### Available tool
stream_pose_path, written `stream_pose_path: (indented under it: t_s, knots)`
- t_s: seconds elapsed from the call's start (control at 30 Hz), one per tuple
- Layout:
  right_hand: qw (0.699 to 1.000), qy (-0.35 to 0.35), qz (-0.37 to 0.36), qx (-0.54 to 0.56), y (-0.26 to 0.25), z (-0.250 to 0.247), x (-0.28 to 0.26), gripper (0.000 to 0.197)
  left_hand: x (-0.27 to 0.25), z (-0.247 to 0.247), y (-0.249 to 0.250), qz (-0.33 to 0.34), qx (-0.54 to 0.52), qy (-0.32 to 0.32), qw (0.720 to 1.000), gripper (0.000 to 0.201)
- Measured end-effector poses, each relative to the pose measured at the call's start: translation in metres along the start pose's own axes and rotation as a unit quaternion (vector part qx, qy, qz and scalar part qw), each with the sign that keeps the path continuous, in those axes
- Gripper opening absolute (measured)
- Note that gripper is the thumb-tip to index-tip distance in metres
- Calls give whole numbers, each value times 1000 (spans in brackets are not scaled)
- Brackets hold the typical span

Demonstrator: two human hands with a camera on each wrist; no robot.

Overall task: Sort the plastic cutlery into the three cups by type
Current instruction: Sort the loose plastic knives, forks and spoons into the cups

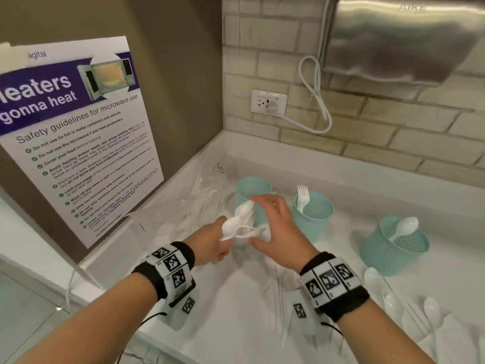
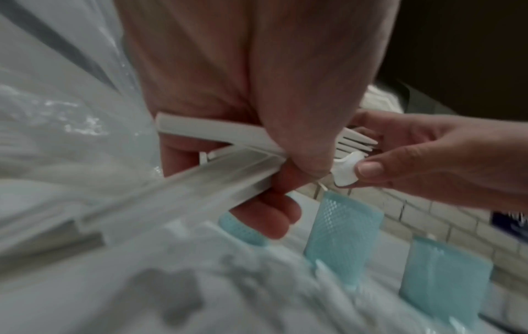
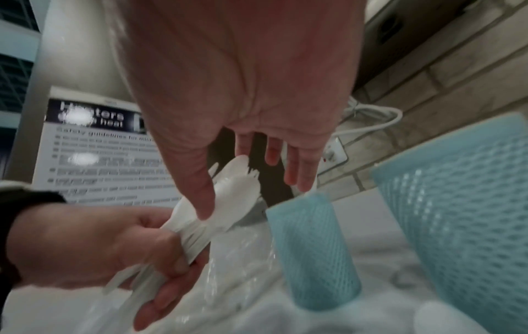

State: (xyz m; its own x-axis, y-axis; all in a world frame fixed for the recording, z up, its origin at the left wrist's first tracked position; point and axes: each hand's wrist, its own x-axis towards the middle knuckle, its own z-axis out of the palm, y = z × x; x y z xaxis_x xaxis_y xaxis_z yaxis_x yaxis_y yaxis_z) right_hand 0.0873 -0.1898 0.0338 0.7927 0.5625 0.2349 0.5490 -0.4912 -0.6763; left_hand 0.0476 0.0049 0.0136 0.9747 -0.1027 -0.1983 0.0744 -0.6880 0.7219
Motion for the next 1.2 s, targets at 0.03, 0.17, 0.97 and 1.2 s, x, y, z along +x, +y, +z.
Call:
stream_pose_path:
  t_s: [0.03, 0.17, 0.97, 1.2]
  knots:
    - [1000, 24, 0, 14, -1, -6, 1, 81, 0, -4, 5, 9, -39, 6, 999, 25]
    - [995, 52, 61, 59, 0, -23, 5, 79, 4, -7, 23, 41, -160, 23, 986, 19]
    - [946, 132, 168, 245, -10, -79, 33, 9, 26, 16, 53, 123, -271, -3, 955, 13]
    - [942, 172, 161, 240, -17, -82, 52, 14, 30, 10, 36, 93, -262, 50, 959, 21]
